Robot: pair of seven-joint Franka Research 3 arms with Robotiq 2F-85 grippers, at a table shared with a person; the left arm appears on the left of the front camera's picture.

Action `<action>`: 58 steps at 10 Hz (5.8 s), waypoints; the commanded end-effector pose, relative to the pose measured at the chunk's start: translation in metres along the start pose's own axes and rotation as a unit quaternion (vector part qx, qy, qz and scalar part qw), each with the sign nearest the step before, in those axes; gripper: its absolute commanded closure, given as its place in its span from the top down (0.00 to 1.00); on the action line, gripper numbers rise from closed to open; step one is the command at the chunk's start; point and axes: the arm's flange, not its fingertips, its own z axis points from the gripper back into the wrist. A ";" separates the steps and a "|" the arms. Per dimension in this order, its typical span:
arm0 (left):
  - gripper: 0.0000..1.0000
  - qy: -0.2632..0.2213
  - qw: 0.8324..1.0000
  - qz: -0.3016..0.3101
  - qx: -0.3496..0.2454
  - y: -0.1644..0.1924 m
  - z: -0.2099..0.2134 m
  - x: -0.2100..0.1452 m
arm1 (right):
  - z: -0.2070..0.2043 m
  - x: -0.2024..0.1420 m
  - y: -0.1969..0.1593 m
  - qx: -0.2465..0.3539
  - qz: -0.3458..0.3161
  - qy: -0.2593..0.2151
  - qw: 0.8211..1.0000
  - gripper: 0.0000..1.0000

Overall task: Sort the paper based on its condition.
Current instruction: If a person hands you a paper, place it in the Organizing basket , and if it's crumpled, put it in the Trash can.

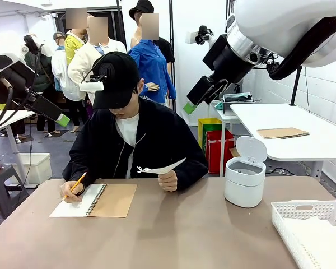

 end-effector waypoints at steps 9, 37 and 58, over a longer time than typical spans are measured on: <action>1.00 -0.001 1.000 0.001 0.000 0.000 0.000 0.000 | -0.105 -0.023 -0.054 0.071 -0.397 0.219 0.889 1.00; 1.00 -0.001 1.000 0.001 0.000 0.000 0.000 0.000 | -0.259 -0.093 -0.095 0.331 -0.675 0.249 0.611 1.00; 1.00 -0.001 1.000 0.001 0.000 0.000 0.000 0.000 | -0.170 -0.056 -0.098 0.333 -0.603 0.223 0.690 0.00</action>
